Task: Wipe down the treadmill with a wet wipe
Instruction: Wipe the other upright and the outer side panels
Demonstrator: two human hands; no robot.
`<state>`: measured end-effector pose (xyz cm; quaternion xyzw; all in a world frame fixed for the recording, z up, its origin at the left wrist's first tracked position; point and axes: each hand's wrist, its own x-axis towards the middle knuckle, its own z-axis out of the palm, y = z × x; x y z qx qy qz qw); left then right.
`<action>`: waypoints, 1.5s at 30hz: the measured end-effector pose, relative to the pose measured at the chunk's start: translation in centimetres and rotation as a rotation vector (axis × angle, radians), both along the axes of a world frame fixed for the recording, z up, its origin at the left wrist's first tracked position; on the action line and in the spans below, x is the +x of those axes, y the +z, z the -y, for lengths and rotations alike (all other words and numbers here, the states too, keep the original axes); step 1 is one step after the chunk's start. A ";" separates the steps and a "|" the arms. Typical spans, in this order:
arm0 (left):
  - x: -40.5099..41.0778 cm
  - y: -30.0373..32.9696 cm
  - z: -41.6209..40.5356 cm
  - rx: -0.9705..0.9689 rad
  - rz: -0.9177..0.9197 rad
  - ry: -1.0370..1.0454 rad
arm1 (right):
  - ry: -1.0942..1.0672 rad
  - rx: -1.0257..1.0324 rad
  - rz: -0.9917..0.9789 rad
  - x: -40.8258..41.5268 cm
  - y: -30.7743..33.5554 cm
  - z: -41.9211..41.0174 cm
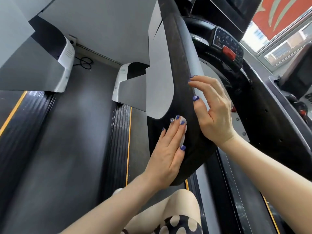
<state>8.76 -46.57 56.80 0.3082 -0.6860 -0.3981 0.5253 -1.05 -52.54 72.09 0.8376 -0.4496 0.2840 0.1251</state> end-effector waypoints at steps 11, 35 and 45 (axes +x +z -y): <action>0.9 1.3 0.0 -0.020 -0.017 -0.033 | -0.031 0.033 -0.060 0.1 0.4 0.6; 3.3 2.3 8.5 -0.353 0.209 0.030 | -0.209 0.114 -0.003 -0.5 1.4 11.3; 4.6 2.4 9.4 -0.431 0.260 -0.121 | -0.355 0.062 0.032 -0.3 1.4 11.0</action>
